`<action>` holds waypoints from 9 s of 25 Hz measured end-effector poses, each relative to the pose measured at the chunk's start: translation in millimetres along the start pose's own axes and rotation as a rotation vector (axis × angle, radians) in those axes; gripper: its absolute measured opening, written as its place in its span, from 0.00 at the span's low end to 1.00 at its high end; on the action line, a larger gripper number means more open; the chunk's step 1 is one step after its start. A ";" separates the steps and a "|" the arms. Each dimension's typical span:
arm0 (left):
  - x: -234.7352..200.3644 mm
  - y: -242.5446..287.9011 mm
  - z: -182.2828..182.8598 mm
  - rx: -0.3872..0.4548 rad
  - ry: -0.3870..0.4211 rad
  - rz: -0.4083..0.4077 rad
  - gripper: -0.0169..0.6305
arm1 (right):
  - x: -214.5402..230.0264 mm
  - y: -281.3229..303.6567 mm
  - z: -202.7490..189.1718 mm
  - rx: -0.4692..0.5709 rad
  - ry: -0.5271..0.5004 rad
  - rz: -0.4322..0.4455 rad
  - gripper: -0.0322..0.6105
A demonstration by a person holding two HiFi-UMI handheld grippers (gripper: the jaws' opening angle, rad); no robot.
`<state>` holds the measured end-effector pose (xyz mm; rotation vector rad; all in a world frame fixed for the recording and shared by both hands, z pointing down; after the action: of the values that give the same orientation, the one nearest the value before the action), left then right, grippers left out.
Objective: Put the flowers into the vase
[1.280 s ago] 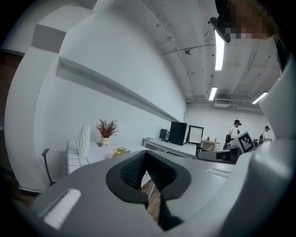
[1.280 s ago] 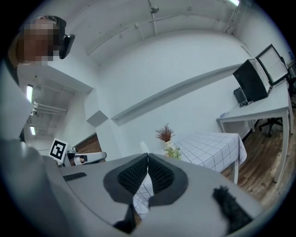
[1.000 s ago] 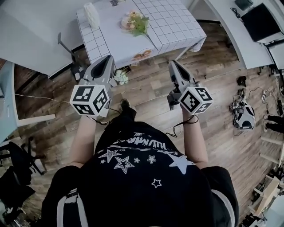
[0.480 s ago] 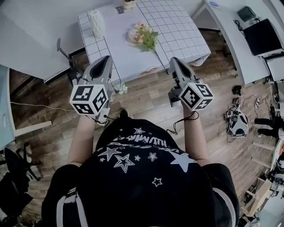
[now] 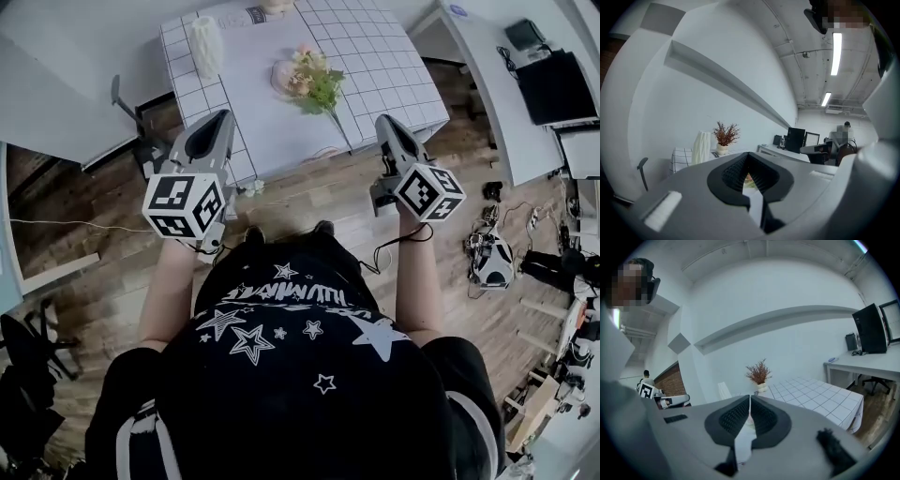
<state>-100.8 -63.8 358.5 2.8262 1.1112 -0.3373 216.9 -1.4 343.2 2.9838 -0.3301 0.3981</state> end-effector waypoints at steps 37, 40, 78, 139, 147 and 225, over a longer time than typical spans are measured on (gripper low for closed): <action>21.5 62.9 -25.4 -0.059 0.091 0.534 0.04 | 98.1 141.6 -140.3 -0.860 0.034 0.543 0.32; 25.9 61.4 -27.8 -0.056 0.090 0.573 0.04 | 100.4 148.5 -151.1 -0.907 0.040 0.547 0.32; 51.0 27.6 -47.8 -0.080 0.058 0.747 0.04 | 78.8 165.6 -160.9 -0.911 0.312 0.554 0.14; -178.4 186.3 -43.0 -0.051 0.271 0.168 0.83 | -141.9 352.5 90.5 0.064 0.077 0.662 0.13; -180.4 191.5 -54.2 -0.087 0.276 0.177 0.64 | -151.2 367.0 95.6 0.129 0.098 0.659 0.13; -183.7 189.8 -56.3 -0.052 0.219 0.154 0.61 | -132.7 308.9 -17.7 -0.254 -0.026 0.735 0.31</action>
<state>-92.5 -315.5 456.3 2.9328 0.9109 0.0134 16.8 -272.0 349.9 2.5217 -1.3692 0.3365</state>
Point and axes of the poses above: the fingertips, and each gripper's own axes: y forward along the fingers, x to its right, z out of its top, the point moved 6 cm from there along -y, backward along the fingers, and after that the axes turned 8 degrees about x, right-handed, at the moved point
